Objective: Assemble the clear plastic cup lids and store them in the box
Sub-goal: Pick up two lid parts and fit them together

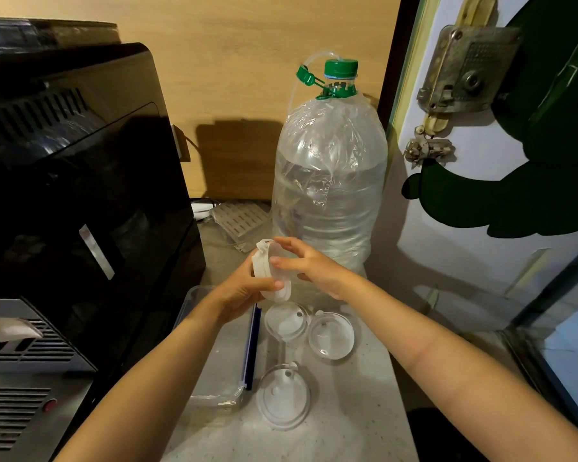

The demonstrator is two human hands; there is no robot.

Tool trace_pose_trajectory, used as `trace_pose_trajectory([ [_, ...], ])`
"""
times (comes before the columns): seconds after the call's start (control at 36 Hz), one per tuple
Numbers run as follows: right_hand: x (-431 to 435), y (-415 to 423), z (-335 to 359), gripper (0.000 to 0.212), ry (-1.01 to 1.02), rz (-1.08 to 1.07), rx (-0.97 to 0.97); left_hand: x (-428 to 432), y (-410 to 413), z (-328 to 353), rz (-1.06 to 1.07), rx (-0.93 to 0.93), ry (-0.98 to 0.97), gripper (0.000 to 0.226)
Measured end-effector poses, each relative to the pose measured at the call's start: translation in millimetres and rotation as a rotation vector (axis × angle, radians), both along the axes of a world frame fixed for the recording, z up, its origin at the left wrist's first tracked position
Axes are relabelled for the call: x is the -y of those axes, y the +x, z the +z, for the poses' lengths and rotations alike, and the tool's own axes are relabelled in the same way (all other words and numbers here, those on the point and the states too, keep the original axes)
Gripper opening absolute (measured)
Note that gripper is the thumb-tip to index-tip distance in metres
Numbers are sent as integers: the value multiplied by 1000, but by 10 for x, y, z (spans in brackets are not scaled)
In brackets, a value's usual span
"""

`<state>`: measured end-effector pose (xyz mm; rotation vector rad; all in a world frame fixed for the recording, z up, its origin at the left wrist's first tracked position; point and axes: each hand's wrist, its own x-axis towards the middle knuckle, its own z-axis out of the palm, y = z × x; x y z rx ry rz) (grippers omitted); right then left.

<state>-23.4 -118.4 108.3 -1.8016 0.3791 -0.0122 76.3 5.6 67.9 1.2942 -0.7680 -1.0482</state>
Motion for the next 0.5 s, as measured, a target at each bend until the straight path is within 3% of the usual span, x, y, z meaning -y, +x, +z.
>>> trace_pose_trajectory([
  [0.14,257,-67,-264,73,-14,-106,-90,-66,-27,-29,36,-3,44,101],
  [0.31,456,-274,-773,100,-162,-200,-322,-122,-65,-42,56,-56,31,89],
  [0.5,306,-419,-1237,112,-521,-212,-633,-143,-74,-41,57,-65,32,84],
])
